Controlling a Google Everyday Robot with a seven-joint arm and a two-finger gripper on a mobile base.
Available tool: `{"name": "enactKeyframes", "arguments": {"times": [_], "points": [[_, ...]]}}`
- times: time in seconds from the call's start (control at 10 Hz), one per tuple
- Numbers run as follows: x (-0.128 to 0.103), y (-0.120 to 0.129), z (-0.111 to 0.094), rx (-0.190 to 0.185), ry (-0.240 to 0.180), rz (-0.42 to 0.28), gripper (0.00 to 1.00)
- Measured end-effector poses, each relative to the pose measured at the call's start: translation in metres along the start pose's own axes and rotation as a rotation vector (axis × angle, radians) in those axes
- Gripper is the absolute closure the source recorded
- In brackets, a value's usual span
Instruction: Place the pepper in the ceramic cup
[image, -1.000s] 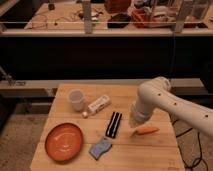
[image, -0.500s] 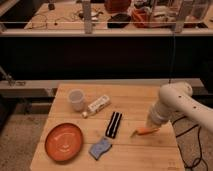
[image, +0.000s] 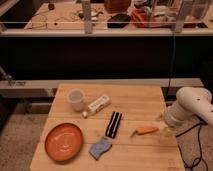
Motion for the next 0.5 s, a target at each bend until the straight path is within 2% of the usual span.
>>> {"name": "enactKeyframes", "arguments": {"times": [0.3, 0.4, 0.5], "points": [[-0.03, -0.005, 0.013, 0.06, -0.068, -0.091, 0.2], [-0.04, -0.007, 0.018, 0.08, -0.103, -0.117, 0.2], [-0.046, -0.009, 0.023, 0.091, -0.162, -0.132, 0.2]]}}
